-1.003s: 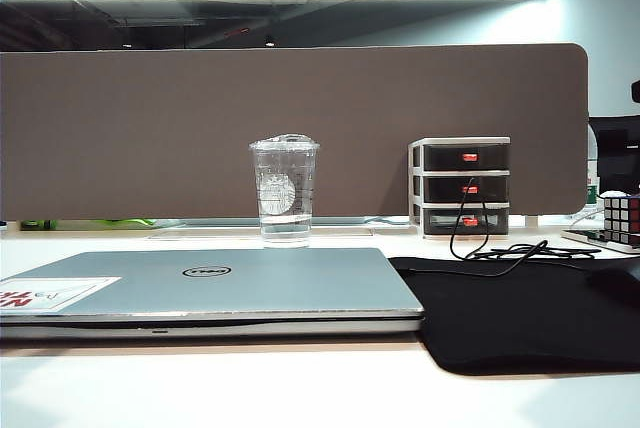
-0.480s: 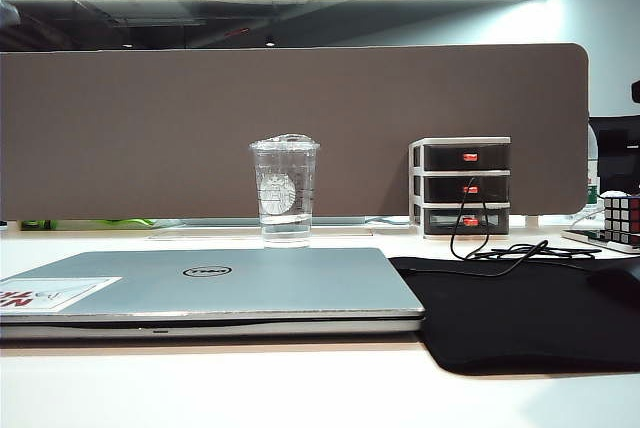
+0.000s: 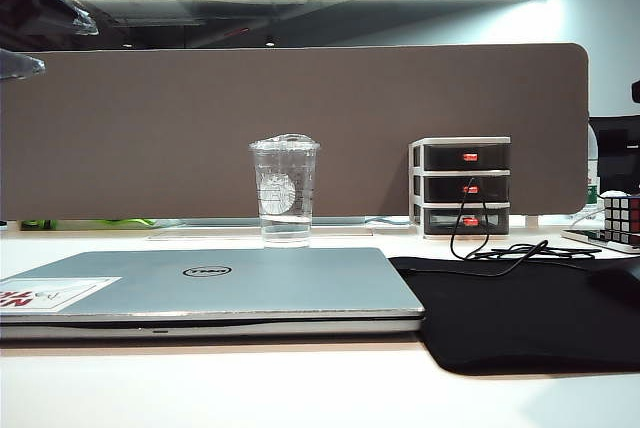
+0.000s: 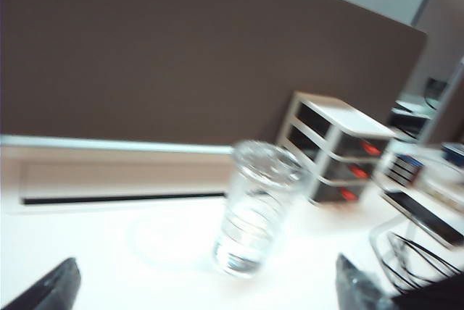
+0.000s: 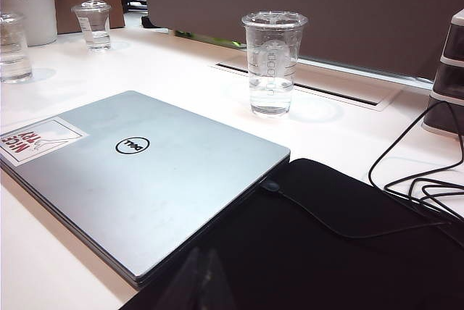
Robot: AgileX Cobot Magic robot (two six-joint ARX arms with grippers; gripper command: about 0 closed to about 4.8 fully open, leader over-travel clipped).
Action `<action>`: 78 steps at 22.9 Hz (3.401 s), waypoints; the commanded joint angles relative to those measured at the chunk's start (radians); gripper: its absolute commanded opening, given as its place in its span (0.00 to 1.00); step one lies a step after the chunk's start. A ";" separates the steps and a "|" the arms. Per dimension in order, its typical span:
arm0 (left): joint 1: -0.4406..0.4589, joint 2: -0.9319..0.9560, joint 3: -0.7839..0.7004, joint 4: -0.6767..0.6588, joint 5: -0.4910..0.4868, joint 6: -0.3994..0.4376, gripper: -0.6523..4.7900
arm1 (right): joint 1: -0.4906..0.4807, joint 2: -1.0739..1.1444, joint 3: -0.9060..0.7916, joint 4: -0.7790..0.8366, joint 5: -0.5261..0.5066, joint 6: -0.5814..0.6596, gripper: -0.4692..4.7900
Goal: Pick up the coffee cup and place it on the right side of the laptop.
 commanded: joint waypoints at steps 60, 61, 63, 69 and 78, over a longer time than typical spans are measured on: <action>-0.183 1.067 0.945 -0.034 0.425 0.404 1.00 | 0.000 -0.002 -0.005 0.010 0.002 -0.016 0.09; -0.184 1.077 0.963 -0.051 0.441 0.403 1.00 | 0.000 -0.002 -0.005 0.010 0.002 -0.016 0.09; -0.184 1.099 0.999 -0.085 0.473 0.403 1.00 | 0.000 -0.002 -0.005 0.010 0.002 -0.025 0.09; -0.184 1.167 1.097 -0.130 0.516 0.402 1.00 | 0.000 -0.002 -0.005 0.010 0.002 -0.033 0.09; -0.190 1.238 1.207 -0.200 0.562 0.404 1.00 | 0.000 -0.002 -0.005 0.010 0.002 -0.035 0.09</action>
